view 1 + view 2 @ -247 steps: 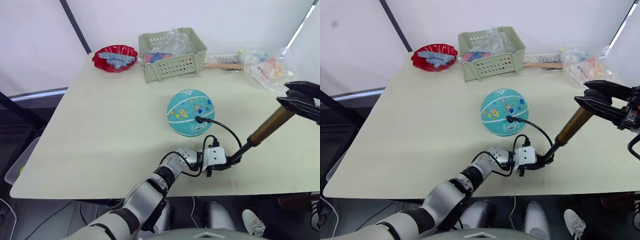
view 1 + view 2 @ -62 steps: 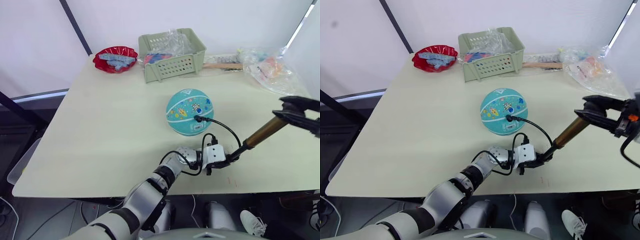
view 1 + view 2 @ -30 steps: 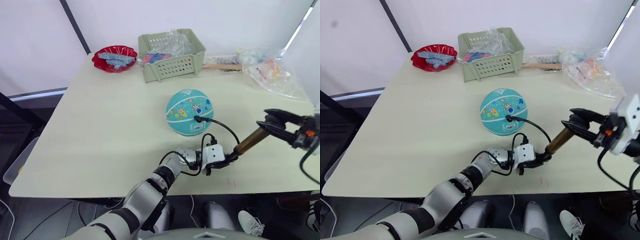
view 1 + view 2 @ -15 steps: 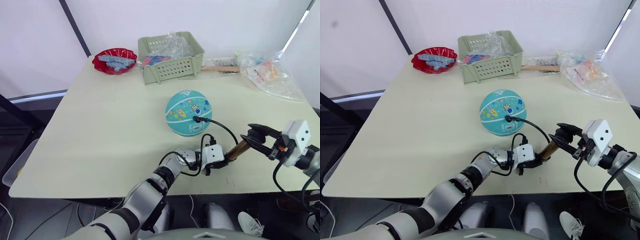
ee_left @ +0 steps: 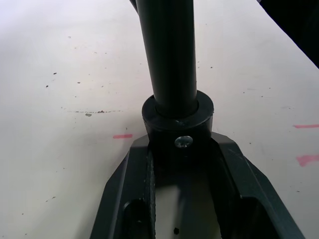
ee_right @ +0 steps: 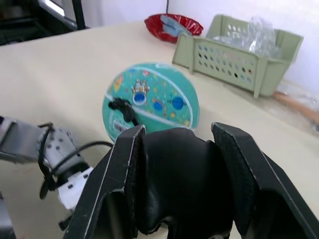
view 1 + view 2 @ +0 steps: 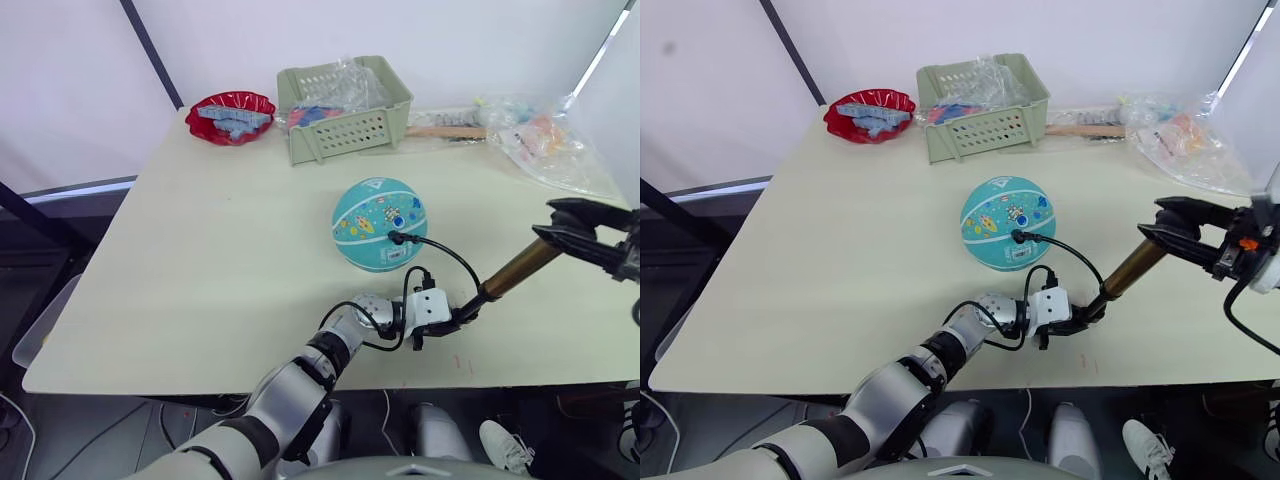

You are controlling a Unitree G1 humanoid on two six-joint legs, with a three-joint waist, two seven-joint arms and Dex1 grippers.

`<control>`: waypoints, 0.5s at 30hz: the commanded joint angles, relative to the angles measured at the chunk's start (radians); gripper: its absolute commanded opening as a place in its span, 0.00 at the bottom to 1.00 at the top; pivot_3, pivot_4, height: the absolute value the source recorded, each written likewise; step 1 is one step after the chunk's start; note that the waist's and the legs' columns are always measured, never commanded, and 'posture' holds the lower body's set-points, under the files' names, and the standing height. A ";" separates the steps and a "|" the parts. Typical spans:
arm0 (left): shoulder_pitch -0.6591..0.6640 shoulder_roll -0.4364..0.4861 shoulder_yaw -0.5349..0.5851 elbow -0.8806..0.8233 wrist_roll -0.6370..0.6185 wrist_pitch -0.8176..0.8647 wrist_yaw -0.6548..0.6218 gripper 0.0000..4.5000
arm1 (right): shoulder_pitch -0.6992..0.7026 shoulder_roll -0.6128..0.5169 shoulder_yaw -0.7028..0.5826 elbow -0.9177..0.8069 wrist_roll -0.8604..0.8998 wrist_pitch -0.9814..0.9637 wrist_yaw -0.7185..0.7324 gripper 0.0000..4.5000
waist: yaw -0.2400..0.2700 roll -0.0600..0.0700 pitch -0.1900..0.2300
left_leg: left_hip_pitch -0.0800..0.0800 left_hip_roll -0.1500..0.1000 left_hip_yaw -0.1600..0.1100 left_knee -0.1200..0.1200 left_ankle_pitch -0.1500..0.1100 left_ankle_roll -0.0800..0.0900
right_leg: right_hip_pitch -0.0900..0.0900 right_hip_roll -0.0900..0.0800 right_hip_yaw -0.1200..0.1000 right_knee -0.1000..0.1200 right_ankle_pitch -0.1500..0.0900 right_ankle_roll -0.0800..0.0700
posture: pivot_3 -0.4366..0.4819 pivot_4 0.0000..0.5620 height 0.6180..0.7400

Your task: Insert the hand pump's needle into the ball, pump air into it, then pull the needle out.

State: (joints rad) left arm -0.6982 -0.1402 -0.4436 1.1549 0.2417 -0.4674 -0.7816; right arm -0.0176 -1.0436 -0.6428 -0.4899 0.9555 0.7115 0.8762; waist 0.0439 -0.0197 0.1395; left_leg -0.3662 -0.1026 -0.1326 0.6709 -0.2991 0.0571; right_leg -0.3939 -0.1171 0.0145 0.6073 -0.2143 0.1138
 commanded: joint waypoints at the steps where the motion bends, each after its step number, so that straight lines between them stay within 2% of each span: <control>1: 0.043 -0.035 -0.039 0.093 0.062 0.066 0.019 0.21 | -0.078 -0.067 -0.126 0.027 0.069 0.035 0.001 0.36 | 0.000 0.000 0.000 | 0.000 0.000 0.000 0.000 0.000 0.000 | 0.000 0.000 0.000 0.000 0.000 0.000 | 0.48 0.27 1.00; 8: 0.043 -0.032 -0.040 0.094 0.063 0.065 0.018 0.21 | -0.157 -0.125 -0.153 0.064 0.105 0.101 0.003 0.36 | 0.000 0.000 0.001 | -0.002 0.000 0.000 0.000 0.000 0.000 | -0.001 0.000 0.000 0.000 0.000 0.000 | 0.48 0.27 1.00; 15: 0.043 -0.031 -0.039 0.092 0.061 0.064 0.017 0.21 | -0.118 -0.059 -0.109 0.012 0.093 0.109 -0.014 0.36 | 0.000 0.000 0.001 | -0.002 0.000 0.000 0.000 0.000 0.000 | -0.001 -0.001 0.000 0.000 0.000 0.000 | 0.48 0.27 1.00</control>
State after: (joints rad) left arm -0.6972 -0.1401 -0.4438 1.1519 0.2411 -0.4682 -0.7825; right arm -0.1327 -1.1155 -0.7088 -0.4458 1.0423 0.8452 0.8773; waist 0.0442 -0.0196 0.1401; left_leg -0.3682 -0.1028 -0.1323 0.6711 -0.2992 0.0570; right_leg -0.3952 -0.1177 0.0146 0.6071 -0.2141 0.1136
